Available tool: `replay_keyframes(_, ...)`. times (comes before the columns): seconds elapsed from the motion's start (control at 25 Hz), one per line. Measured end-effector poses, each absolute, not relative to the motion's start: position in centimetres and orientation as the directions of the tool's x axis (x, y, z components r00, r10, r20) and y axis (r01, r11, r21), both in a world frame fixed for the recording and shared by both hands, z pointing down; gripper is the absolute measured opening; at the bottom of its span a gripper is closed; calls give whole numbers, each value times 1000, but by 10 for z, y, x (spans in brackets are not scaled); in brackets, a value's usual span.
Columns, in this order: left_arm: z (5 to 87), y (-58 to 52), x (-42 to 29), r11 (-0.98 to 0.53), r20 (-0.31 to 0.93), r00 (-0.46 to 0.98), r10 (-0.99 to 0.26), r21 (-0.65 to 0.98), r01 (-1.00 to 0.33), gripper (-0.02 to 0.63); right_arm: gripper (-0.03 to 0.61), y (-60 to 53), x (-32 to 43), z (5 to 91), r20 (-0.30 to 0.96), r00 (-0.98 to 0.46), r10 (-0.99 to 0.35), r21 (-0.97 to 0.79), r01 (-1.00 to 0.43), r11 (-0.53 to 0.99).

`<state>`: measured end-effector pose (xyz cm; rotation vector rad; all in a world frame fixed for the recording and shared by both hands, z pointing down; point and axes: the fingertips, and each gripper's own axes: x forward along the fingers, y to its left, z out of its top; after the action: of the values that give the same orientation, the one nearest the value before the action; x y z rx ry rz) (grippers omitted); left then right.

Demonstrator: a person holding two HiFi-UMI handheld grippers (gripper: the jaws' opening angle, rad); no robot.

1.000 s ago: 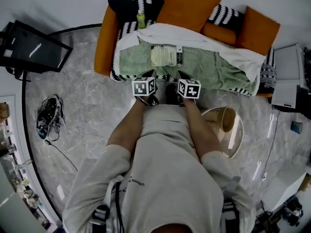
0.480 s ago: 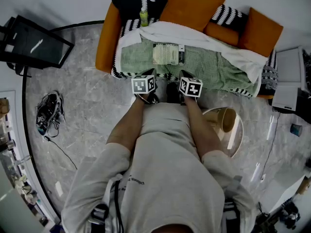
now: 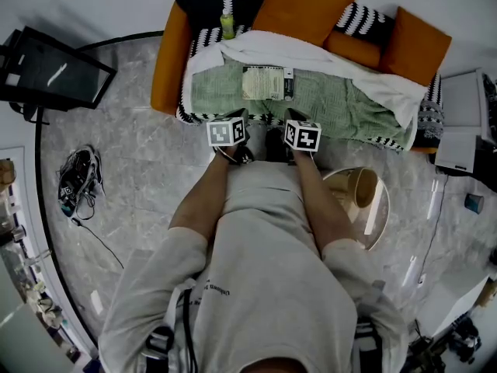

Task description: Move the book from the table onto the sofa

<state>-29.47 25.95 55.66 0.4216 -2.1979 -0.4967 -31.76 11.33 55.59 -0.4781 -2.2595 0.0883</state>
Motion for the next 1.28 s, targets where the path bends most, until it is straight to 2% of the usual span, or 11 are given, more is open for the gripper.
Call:
replay_keyframes(0.96, 548, 267, -280, 867, 632, -632, -448, 480, -134, 11, 6, 114, -288, 559, 719, -598, 354, -202, 307, 930)
replay_keyframes(1.16, 544, 261, -276, 909, 650, -637, -415, 322, -264, 9, 6, 115, -279, 563, 719, -591, 365, -214, 311, 926)
replay_keyframes(1.28, 539, 252, -274, 904, 643, -636, -427, 289, -315, 9, 6, 116, -278, 562, 714, -595, 369, -218, 311, 925)
